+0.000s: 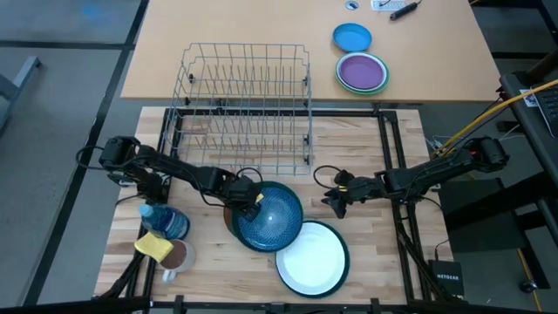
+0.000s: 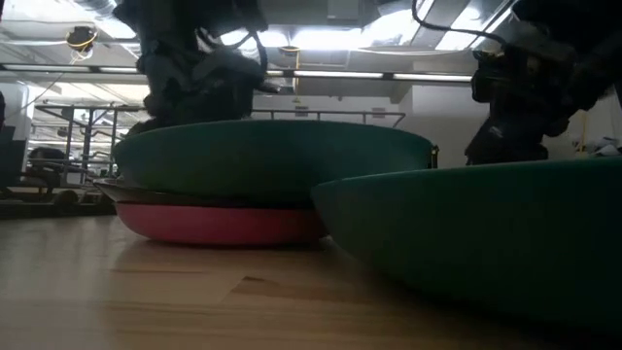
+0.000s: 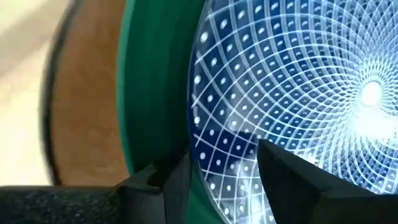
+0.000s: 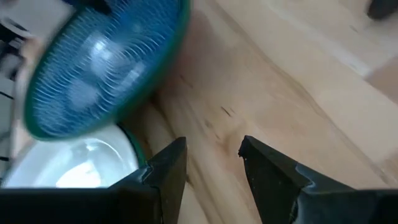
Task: Sort dishes
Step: Put the blue plate on the dish rack
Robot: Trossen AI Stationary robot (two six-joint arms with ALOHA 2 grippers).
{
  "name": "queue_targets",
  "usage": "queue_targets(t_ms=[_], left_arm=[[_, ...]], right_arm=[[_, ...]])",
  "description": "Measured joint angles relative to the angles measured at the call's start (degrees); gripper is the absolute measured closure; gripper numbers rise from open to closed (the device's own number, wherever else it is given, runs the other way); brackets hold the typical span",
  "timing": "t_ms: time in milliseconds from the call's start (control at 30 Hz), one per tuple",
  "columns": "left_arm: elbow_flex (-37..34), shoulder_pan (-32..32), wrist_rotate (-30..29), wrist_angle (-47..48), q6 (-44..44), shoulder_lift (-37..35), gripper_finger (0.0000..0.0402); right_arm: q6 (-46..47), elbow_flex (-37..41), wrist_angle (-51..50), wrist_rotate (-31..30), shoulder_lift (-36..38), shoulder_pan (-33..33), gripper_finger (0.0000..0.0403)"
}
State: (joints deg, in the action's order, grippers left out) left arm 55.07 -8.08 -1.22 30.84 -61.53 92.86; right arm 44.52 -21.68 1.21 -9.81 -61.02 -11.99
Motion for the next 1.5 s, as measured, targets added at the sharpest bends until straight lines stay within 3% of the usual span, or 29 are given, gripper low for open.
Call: queue_targets(t_ms=[267,733,1067,1333,1500], left_arm=[[-1.3,0.0,0.1,-2.0,-1.4,-0.2,0.0231],[-1.4,0.3,0.0,-3.6,-1.5,-0.1,0.0231],[-1.5,0.3,0.0,-4.3,-1.2,0.0,0.0231],[-1.5,0.4,0.9,-4.3,-1.1,0.0,0.0232],[-1.5,0.4,1.1,-4.3,-1.2,0.0,0.0266]], right_arm=[[0.0,0.0,8.1,0.4,-4.1,0.0,0.0240],[-2.5,-0.1,33.4,6.4,-22.7,0.0,0.0240],[-2.8,-4.3,34.7,7.5,-29.8,0.0,0.0240],[-2.9,-5.1,34.5,7.5,-30.6,0.0,0.0240],[-3.0,-5.1,34.5,7.4,-30.7,0.0,0.0240]])
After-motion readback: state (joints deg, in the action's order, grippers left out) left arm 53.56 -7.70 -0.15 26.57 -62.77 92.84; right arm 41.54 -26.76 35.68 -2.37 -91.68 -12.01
